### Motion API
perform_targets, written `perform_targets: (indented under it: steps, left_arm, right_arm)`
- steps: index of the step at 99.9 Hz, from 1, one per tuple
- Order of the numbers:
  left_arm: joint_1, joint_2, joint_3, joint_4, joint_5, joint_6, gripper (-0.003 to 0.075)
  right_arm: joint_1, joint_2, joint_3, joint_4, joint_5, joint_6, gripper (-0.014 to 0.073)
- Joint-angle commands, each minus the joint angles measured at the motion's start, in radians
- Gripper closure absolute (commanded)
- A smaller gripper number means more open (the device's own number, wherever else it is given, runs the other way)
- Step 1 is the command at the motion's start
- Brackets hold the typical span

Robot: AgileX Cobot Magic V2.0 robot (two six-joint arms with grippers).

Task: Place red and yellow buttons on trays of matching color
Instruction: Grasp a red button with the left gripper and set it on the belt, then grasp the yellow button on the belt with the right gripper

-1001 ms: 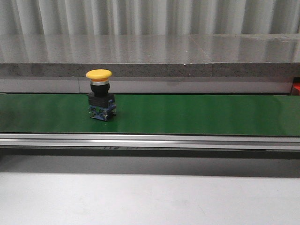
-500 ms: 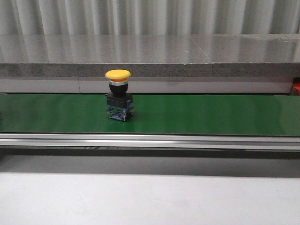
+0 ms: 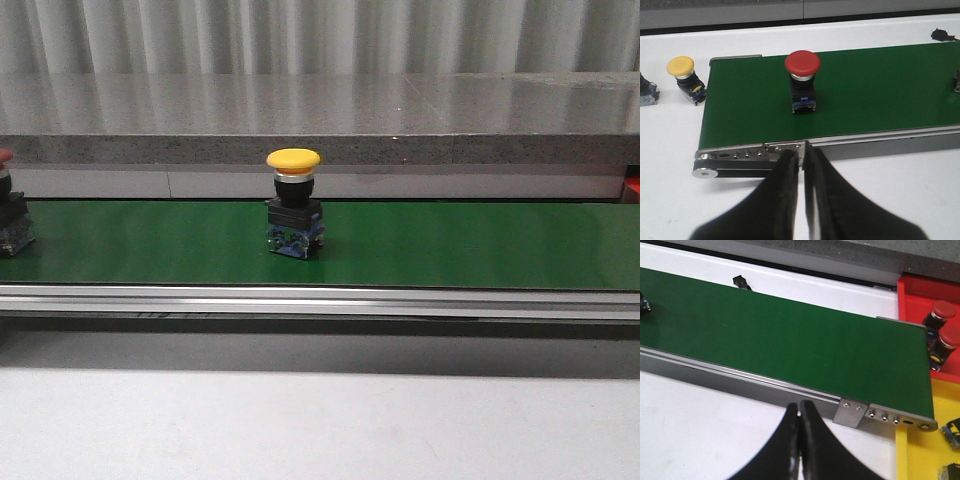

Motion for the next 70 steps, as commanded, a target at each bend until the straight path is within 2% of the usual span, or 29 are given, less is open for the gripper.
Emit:
perform_targets:
  steps: [1, 9, 28, 38, 43, 70]
  left_arm:
    - [-0.009, 0.001, -0.027, -0.014, -0.062, 0.0, 0.0726]
    - [-0.009, 0.001, -0.027, -0.014, -0.064, 0.0, 0.0726]
    - [-0.009, 0.001, -0.027, -0.014, -0.069, 0.0, 0.0725]
    - [-0.009, 0.001, -0.027, -0.014, -0.069, 0.0, 0.0726]
    - [-0.009, 0.001, -0.027, -0.014, -0.069, 0.0, 0.0726]
    - [-0.009, 0.001, -0.027, -0.014, -0.069, 0.0, 0.0726]
  right_arm:
    - [0.026, 0.072, -0.075, -0.006, -0.063, -0.008, 0.0613]
    - [0.053, 0.163, -0.135, -0.008, -0.051, -0.016, 0.051]
    - [0.122, 0.394, -0.289, -0.008, -0.003, -0.023, 0.0113]
    - [0.166, 0.509, -0.375, -0.008, 0.035, -0.023, -0.0045]
    - [0.191, 0.568, -0.417, -0.008, 0.058, -0.023, -0.0072]
    - [0.321, 0.884, -0.627, -0.008, 0.17, -0.023, -0.006]
